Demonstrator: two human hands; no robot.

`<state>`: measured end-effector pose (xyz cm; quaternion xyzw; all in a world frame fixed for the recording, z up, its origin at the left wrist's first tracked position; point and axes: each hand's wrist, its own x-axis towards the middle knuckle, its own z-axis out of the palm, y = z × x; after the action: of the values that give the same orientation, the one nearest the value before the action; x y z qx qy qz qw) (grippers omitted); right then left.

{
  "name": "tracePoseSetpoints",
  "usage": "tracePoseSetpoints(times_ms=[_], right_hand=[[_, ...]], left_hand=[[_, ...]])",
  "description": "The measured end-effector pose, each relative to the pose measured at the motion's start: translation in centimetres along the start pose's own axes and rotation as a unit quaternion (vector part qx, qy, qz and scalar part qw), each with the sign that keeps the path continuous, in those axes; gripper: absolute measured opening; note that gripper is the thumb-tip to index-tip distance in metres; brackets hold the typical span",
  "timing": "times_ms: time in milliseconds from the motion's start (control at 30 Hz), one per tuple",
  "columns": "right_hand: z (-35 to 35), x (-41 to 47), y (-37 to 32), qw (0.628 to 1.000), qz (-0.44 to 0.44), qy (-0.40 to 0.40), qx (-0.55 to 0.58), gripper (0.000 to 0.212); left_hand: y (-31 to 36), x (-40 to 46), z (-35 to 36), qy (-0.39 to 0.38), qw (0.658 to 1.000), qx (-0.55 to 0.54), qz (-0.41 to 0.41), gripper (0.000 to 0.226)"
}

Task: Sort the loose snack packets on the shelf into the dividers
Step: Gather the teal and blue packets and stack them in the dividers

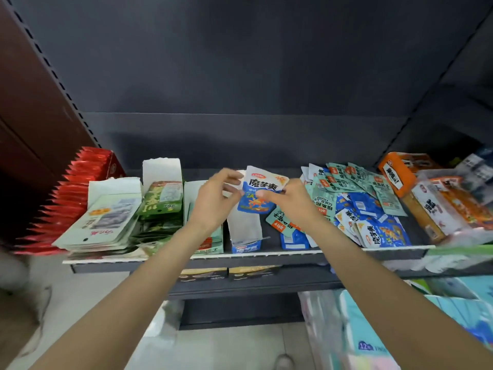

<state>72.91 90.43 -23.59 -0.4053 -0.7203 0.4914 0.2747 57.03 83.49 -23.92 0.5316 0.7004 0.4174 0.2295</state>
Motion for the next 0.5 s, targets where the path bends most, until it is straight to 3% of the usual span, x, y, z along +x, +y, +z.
tracePoseSetpoints(times_ms=[67,133,167,267,367,500], right_hand=[[0.9,-0.5,0.4,1.0,0.016,-0.019,0.001,0.022],[1.8,-0.9,0.7,0.998,0.038,-0.038,-0.028,0.012],[2.2,-1.0,0.9,0.996,0.044,-0.05,-0.057,0.002],[3.1,-1.3,1.2,0.979,0.035,-0.079,-0.183,0.023],[3.1,-1.5,1.1,0.95,-0.008,-0.095,-0.297,0.02],[2.1,-1.5,1.8,0.921,0.0,-0.212,-0.326,0.019]], left_hand=[[-0.7,-0.6,-0.4,-0.042,0.998,0.043,0.006,0.005],[-1.7,-1.1,-0.3,-0.056,0.995,0.082,0.003,0.007],[-2.1,-1.3,-0.3,-0.06,0.993,0.1,-0.004,0.008],[-2.8,-1.9,-0.3,-0.065,0.99,0.123,-0.026,0.01],[-3.0,-2.4,-0.5,-0.117,0.979,0.153,-0.071,0.011],[-3.0,-3.1,-0.5,-0.183,0.972,0.128,-0.073,0.016]])
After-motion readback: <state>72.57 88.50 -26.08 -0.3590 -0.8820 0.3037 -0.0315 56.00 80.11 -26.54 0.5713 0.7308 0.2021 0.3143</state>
